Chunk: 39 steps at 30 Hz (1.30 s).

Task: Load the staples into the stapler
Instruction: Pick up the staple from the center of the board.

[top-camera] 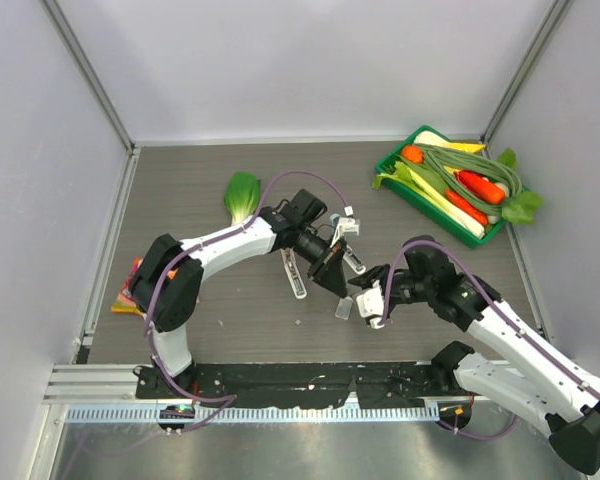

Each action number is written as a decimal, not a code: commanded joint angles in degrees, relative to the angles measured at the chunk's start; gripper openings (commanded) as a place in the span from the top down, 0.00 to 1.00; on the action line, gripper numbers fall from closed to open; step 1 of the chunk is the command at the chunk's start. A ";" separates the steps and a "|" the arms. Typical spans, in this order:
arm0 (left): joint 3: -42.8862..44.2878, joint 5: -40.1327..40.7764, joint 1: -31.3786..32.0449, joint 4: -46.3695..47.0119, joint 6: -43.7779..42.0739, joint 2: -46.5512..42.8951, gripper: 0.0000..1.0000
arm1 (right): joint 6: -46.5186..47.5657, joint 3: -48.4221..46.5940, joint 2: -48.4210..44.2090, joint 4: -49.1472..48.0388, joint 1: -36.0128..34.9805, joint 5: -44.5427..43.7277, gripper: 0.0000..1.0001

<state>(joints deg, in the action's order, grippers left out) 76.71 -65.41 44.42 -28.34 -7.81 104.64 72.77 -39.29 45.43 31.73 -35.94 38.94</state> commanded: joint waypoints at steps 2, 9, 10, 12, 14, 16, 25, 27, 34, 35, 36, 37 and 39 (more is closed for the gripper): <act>1.78 -2.80 -0.48 2.94 1.31 -0.23 0.91 | 0.00 0.44 0.54 -2.02 -0.71 0.79 0.60; 1.52 -3.24 -0.74 3.73 1.92 -0.31 0.90 | 0.44 1.41 0.45 -2.99 -1.06 -0.53 0.63; 1.60 -3.32 -0.66 3.82 2.01 -0.23 0.90 | 0.44 1.49 0.62 -3.16 -1.06 -0.96 0.65; 1.43 -3.32 -0.74 3.82 2.01 -0.23 0.90 | 0.53 1.67 0.10 -3.68 -1.06 -1.49 0.67; 1.34 -3.24 -0.83 3.90 2.10 -0.31 0.91 | 0.53 1.93 0.10 -3.86 -1.06 -2.02 0.68; 1.34 -3.32 -0.92 3.99 2.19 -0.40 0.90 | 0.70 2.02 -0.16 -3.86 -0.97 -2.46 0.69; 0.64 -3.59 -1.27 4.61 2.63 -0.75 0.90 | 1.23 2.46 -0.87 -4.48 -1.06 -3.96 0.68; 0.64 -3.67 -1.27 4.69 2.63 -0.67 0.90 | 1.14 2.55 -1.04 -4.74 -0.97 -4.05 0.68; 0.72 -3.85 -1.27 4.61 2.89 -0.14 0.90 | 0.79 2.37 -1.04 -5.09 -0.97 -3.69 0.71; 0.81 -3.76 -1.27 4.61 2.89 0.04 0.90 | 0.62 2.29 -1.04 -5.18 -1.06 -3.69 0.71; 0.81 -3.85 -1.27 4.69 2.98 0.04 0.90 | 0.70 2.20 -1.13 -5.18 -1.06 -3.69 0.71; 0.90 -3.85 -1.27 4.69 2.98 0.12 0.90 | 0.70 2.20 -1.22 -5.18 -1.06 -3.69 0.71; 0.90 -3.85 -1.36 4.78 3.07 0.21 0.90 | 0.79 2.20 -1.39 -5.01 -1.06 -3.52 0.71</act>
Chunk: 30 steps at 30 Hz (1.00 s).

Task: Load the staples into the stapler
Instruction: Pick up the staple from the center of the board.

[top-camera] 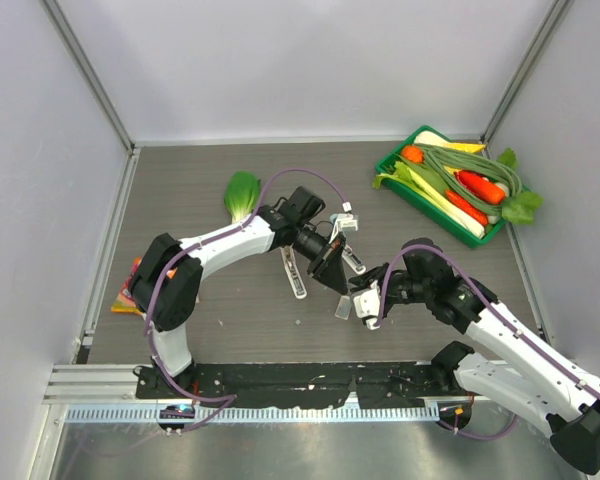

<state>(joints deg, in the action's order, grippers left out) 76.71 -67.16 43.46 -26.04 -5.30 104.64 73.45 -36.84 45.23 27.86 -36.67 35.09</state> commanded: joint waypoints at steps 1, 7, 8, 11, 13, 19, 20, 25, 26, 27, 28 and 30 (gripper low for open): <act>0.99 -2.10 -0.31 2.49 0.55 0.30 0.90 | 0.20 -0.16 -1.20 -1.22 -0.34 0.24 0.71; 0.81 -2.01 -0.40 2.40 0.47 0.39 0.90 | 0.20 -0.25 -1.81 -1.40 -0.34 -0.37 0.70; 0.73 -2.01 -0.48 2.40 0.47 0.39 0.90 | 0.20 -0.25 -1.73 -1.40 -0.34 -0.37 0.68; 0.72 -2.01 -0.48 2.49 0.47 0.48 0.90 | 0.11 -0.43 -1.81 -1.32 -0.34 -0.29 0.67; 0.64 -2.01 -0.48 2.49 0.47 0.48 0.90 | 0.20 -0.51 -1.73 -0.96 -0.34 -0.02 0.68; 0.72 -1.93 -0.57 2.58 0.47 0.65 0.90 | 0.29 -0.86 -1.81 -0.26 -0.34 0.68 0.71; 0.64 -1.93 -0.57 2.58 0.55 0.65 0.90 | 0.29 -0.87 -1.81 -0.17 -0.34 0.77 0.71; 0.72 -1.93 -0.66 2.75 0.90 0.74 0.90 | 0.55 -0.78 -1.81 -0.08 -0.34 0.77 0.72; 0.81 -1.84 -0.66 2.93 0.99 0.74 0.90 | 0.55 -0.78 -1.73 -0.17 -0.34 0.77 0.71; 0.73 -2.01 -0.75 2.84 1.08 0.74 0.90 | 0.55 -0.78 -1.73 -0.17 -0.34 0.68 0.71; 0.72 -1.93 -0.57 2.93 1.08 0.74 0.90 | 0.55 -0.60 -1.64 -0.26 -0.34 0.51 0.70; 0.72 -2.10 -0.66 3.19 1.43 0.83 0.90 | 0.73 -0.43 -1.55 -0.52 -0.34 0.33 0.69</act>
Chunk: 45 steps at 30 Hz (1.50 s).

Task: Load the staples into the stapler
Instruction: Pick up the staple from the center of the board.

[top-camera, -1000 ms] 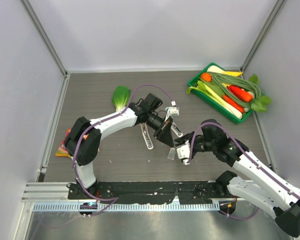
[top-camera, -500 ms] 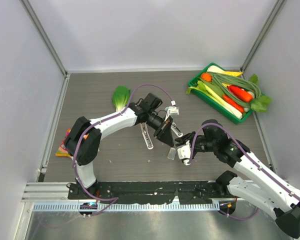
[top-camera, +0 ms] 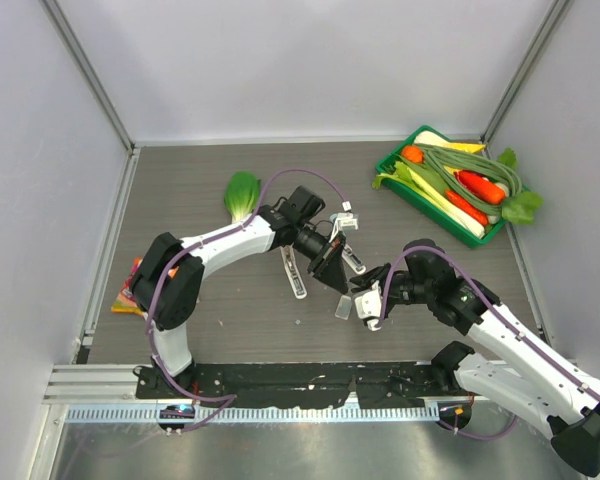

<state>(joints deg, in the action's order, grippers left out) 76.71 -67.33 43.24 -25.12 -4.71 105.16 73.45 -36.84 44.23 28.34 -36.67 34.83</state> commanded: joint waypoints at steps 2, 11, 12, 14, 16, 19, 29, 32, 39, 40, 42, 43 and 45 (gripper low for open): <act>0.73 -2.10 -0.44 2.62 1.10 0.39 0.90 | 0.90 -0.16 -0.55 -1.27 -0.34 0.15 0.69; 0.55 -2.45 -0.44 2.98 1.55 0.57 0.90 | 0.82 -0.16 -0.37 -1.97 -0.60 -0.11 0.69; 0.64 -2.45 -0.44 3.06 1.55 0.57 0.90 | 0.73 -0.08 -0.28 -2.06 -0.69 -0.11 0.69; 0.55 -2.37 -0.44 2.98 1.46 0.57 0.90 | 0.73 0.01 -0.28 -2.58 -0.69 -0.64 0.69; 0.55 -2.45 -0.44 3.06 1.55 0.48 0.90 | 0.64 0.10 -0.46 -2.94 -0.78 -0.90 0.69; 0.55 -2.28 -0.35 3.06 1.63 0.83 0.90 | 0.64 0.10 -0.55 -3.11 -0.78 -0.82 0.69; 0.64 -2.37 -0.53 3.06 1.90 0.92 0.89 | 1.61 0.36 -0.63 -2.32 -0.78 -0.82 0.77; 0.81 -2.02 -0.53 2.98 2.16 0.83 0.74 | 1.87 0.19 -0.63 -2.06 -0.78 -0.64 0.77; 0.72 -1.49 -1.93 3.41 2.34 -0.66 0.42 | 1.08 0.28 -0.28 -1.97 -0.78 -1.69 0.77; 0.64 -1.40 -2.20 3.33 2.42 -1.01 0.42 | 0.38 0.19 -0.02 -2.14 -0.78 -1.87 0.77; 0.99 -1.31 -3.07 3.24 2.43 -2.24 0.40 | -1.37 0.01 0.77 -2.93 -0.69 -2.66 0.77; 1.34 -0.88 -3.51 3.07 2.43 -2.68 0.37 | -2.86 -0.07 1.21 -3.02 -0.69 -3.10 0.77; 2.48 -0.26 -4.74 2.37 1.81 -4.52 0.35 | -5.32 -0.07 2.52 -4.24 -0.51 -4.67 0.77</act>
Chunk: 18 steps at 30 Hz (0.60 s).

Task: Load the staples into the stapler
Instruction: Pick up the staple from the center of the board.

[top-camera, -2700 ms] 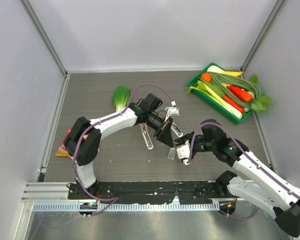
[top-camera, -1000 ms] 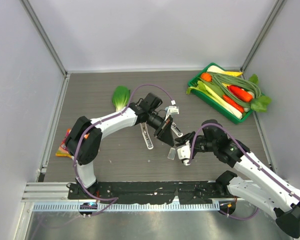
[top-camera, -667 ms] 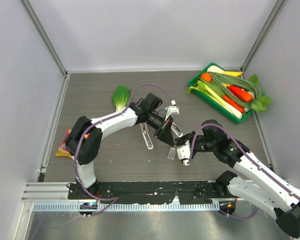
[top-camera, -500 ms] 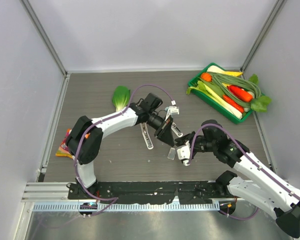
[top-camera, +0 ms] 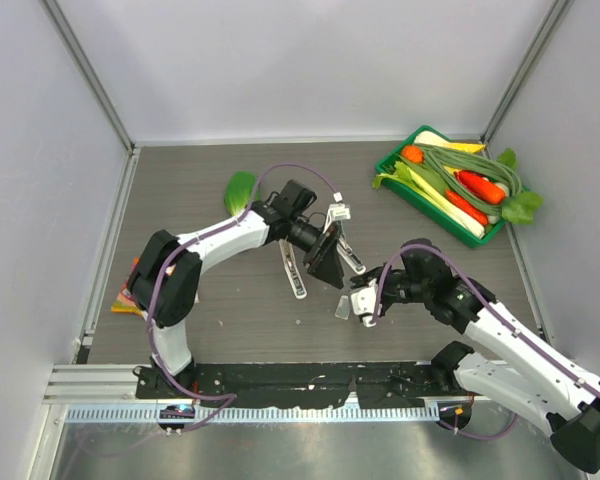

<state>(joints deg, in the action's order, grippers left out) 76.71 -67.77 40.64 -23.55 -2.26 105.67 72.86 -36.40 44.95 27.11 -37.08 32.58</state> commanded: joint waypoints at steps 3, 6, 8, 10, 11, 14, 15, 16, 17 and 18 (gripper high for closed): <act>5.03 2.81 -3.37 -2.72 -3.70 -7.13 0.31 | -11.58 -0.60 3.64 -5.39 0.25 -3.83 0.76; 7.84 7.37 -3.64 -7.11 -7.84 -10.12 0.23 | -18.44 -1.83 6.10 -6.54 0.78 -4.27 0.76; 9.33 10.88 -3.64 -8.08 -8.28 -12.32 0.19 | -22.30 -2.27 7.34 -7.77 1.13 -4.36 0.76; 10.56 14.13 -3.64 -8.00 -8.55 -14.42 0.13 | -27.49 -2.53 9.44 -9.44 1.57 -5.41 0.76; 10.92 15.98 -3.64 -8.18 -8.55 -15.39 0.12 | -29.34 -2.97 10.06 -10.14 1.83 -6.03 0.76; 11.54 25.47 -3.73 -8.36 -10.30 -19.07 0.00 | -36.46 -3.67 12.88 -12.52 3.24 -8.14 0.76; 11.36 31.32 -3.82 -8.35 -10.65 -20.14 0.00 | -38.21 -3.85 13.41 -13.65 3.76 -8.41 0.76; 10.49 34.51 -3.82 -8.09 -10.83 -21.54 0.00 | -41.62 -3.85 13.93 -14.45 5.07 -8.49 0.76; 9.96 38.37 -3.82 -7.92 -10.92 -23.56 0.00 | -43.75 -4.03 15.16 -15.15 5.70 -8.84 0.76; 9.43 42.07 -3.90 -8.00 -10.92 -24.80 0.00 | -45.68 -4.11 15.78 -16.55 6.57 -8.76 0.76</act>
<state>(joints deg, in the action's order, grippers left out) 86.52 -43.13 36.95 -30.81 -11.03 86.32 39.75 -37.47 58.94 17.52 -33.06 25.74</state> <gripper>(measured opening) 0.996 0.245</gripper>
